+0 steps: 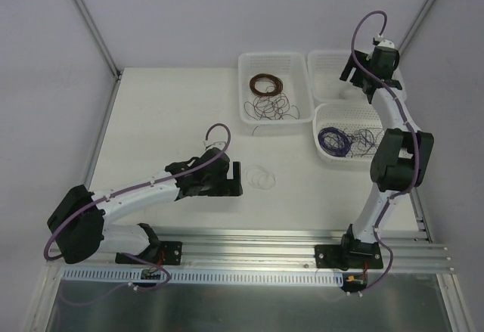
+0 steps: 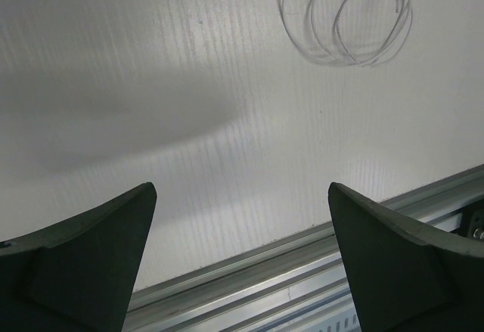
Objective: Untangle the cables
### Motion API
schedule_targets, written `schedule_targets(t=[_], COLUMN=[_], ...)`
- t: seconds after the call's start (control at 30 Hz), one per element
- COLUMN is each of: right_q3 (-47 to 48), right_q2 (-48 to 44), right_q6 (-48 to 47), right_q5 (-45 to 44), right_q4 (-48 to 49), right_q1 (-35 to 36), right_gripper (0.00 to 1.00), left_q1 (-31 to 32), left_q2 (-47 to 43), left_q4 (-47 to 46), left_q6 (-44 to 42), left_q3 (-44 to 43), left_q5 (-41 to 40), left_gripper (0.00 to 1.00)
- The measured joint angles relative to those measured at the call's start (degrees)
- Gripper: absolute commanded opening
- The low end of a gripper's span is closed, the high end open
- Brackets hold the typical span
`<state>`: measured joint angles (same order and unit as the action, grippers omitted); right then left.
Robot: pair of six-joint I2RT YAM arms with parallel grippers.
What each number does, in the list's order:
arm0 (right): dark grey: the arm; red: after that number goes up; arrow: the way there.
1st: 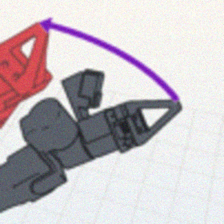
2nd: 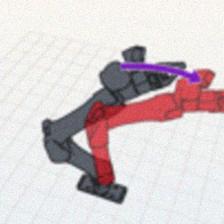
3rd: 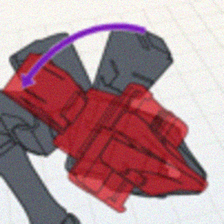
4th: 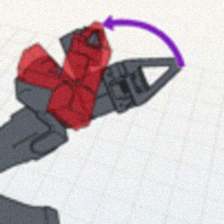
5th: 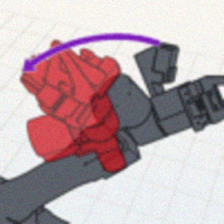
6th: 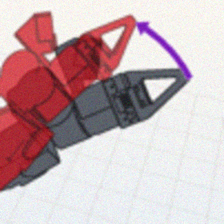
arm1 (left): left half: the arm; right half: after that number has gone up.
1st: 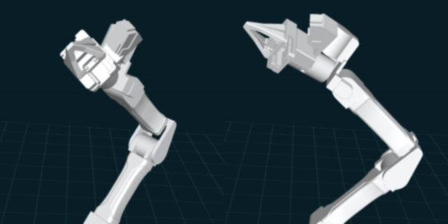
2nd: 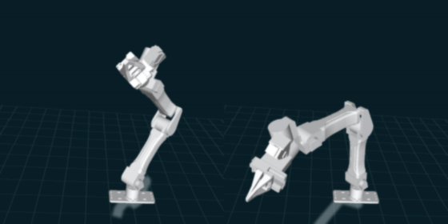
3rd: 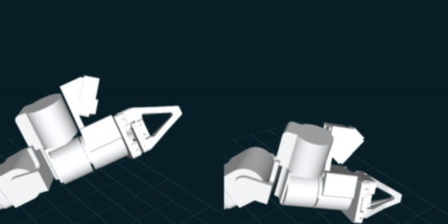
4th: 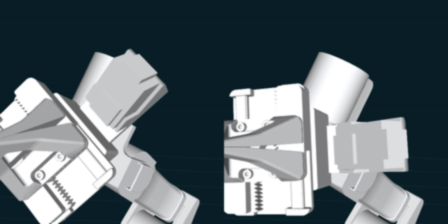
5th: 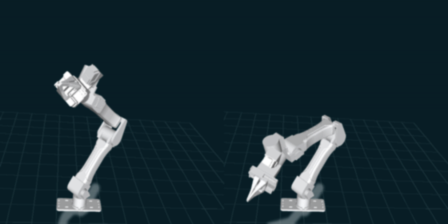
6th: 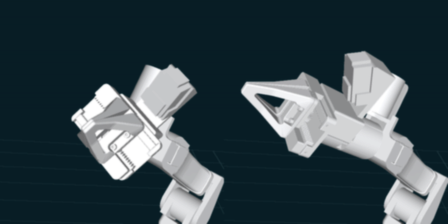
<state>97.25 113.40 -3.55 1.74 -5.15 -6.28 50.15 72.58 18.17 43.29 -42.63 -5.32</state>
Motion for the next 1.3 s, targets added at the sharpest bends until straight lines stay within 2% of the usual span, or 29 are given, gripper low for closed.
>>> schedule_targets(t=[0.2, 0.33, 0.47, 0.7, 0.83, 0.87, 1.03, 1.3], right_q3=[-8.90, -20.13, -30.88, -48.76, -55.43, -56.63, -59.65, -59.69], right_q2=[-17.49, -30.93, -37.75, -42.49, -44.85, -44.94, -43.34, -34.73], right_q6=[0.24, 1.57, 3.26, 12.09, 20.06, 21.84, 28.68, 35.10], right_q5=[1.44, 4.74, 6.51, 5.88, 3.85, 3.06, -0.79, -3.45], right_q4=[-3.48, -3.28, -5.42, -8.46, -5.64, -4.61, -0.28, 7.85], right_q1=[8.22, 16.72, 25.59, 36.63, 40.94, 41.64, 44.04, 47.91], right_gripper=[0.84, 0.80, 0.75, 0.69, 0.55, 0.54, 0.48, 0.40], left_q1=[0.00, 0.00, 0.00, 0.00, 0.00, 0.00, 0.00, 0.00], left_q2=[-2.36, -3.85, -5.11, -7.06, -7.82, -8.17, -11.21, -14.80], left_q4=[-0.04, -0.02, -0.02, -0.07, -0.07, -0.09, -0.26, -0.35], left_q6=[2.84, 4.04, 4.70, 5.75, 6.49, 6.73, 7.61, 8.90], left_q3=[2.05, 3.23, 4.35, 6.05, 6.60, 6.78, 8.07, 10.43], left_q5=[0.35, 0.17, -0.59, -1.38, -1.38, -1.38, -1.38, -1.38], left_gripper=[0.99, 0.99, 0.99, 0.99, 0.99, 0.99, 0.99, 0.99])
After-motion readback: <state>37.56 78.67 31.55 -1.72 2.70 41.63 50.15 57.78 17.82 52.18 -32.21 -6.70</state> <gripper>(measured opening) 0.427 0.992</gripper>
